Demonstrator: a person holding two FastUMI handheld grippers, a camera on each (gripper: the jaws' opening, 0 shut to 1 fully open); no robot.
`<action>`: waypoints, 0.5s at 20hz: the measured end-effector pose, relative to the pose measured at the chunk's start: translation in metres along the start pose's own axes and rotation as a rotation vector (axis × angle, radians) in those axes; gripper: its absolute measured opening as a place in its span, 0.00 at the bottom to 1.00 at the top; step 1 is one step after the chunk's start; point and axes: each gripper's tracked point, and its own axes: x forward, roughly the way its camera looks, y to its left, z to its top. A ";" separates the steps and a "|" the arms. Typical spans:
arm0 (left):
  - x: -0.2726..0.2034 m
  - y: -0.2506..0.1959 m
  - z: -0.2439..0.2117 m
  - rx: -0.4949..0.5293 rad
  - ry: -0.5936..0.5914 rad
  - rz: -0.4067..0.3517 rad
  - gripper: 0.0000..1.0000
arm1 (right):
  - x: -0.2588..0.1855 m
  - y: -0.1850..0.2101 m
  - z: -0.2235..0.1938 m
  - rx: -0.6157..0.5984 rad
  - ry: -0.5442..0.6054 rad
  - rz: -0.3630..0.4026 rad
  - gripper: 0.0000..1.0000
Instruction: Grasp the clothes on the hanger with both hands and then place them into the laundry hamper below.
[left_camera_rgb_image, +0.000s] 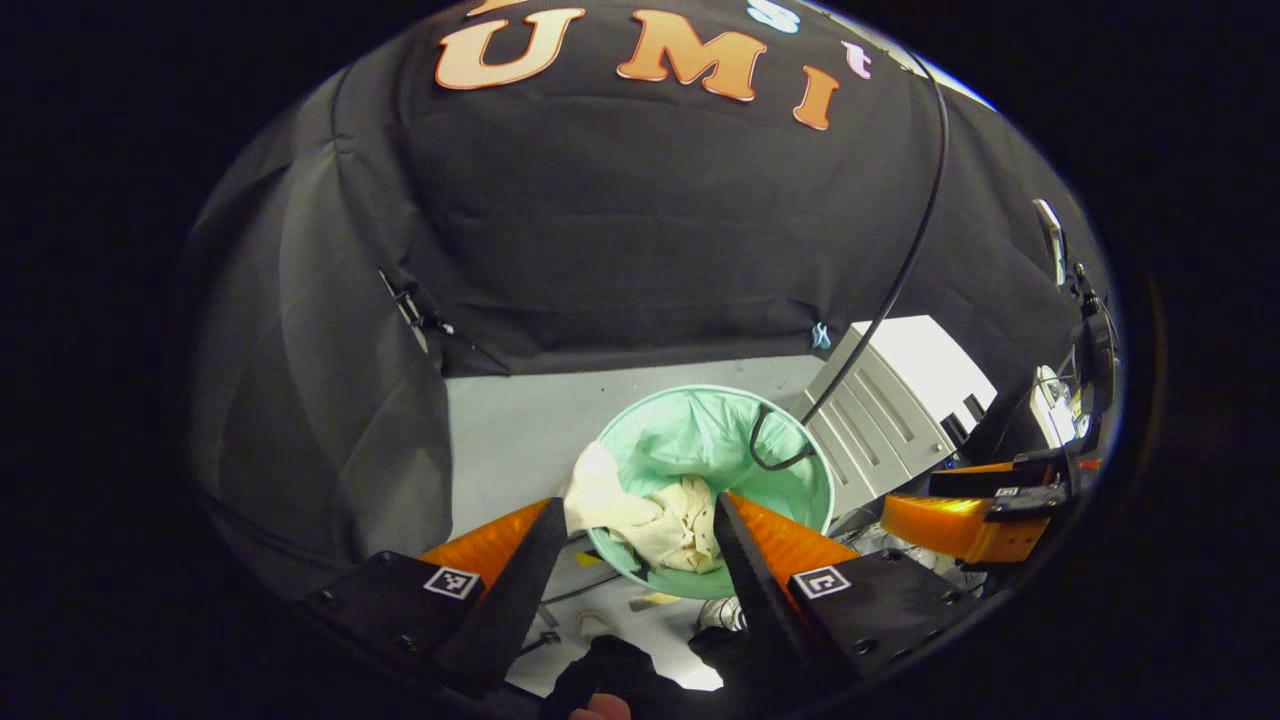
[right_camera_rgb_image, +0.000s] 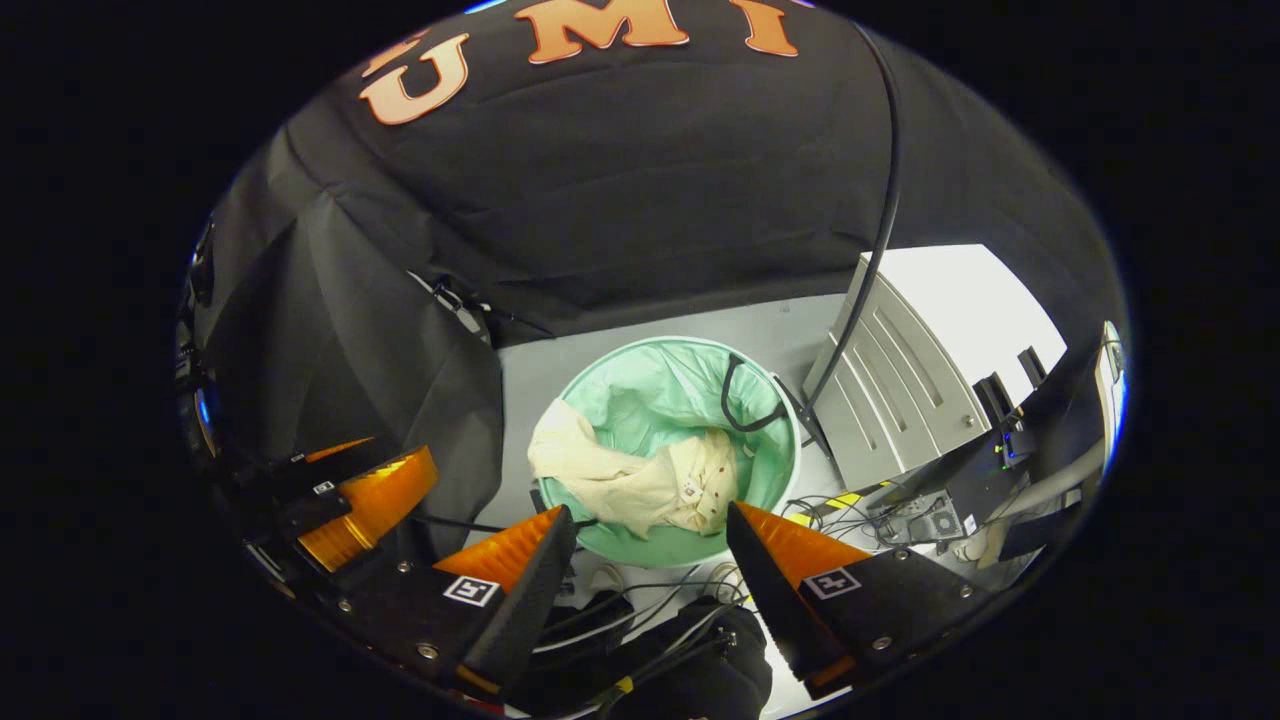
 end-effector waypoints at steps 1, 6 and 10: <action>-0.003 0.002 0.003 -0.003 -0.018 -0.007 1.00 | -0.003 0.005 0.001 0.011 -0.025 -0.009 0.95; -0.038 0.013 0.025 0.013 -0.121 -0.026 0.98 | -0.035 0.013 0.009 0.029 -0.126 -0.061 0.95; -0.086 0.006 0.071 -0.012 -0.330 0.016 0.98 | -0.084 0.015 0.031 -0.049 -0.264 -0.013 0.95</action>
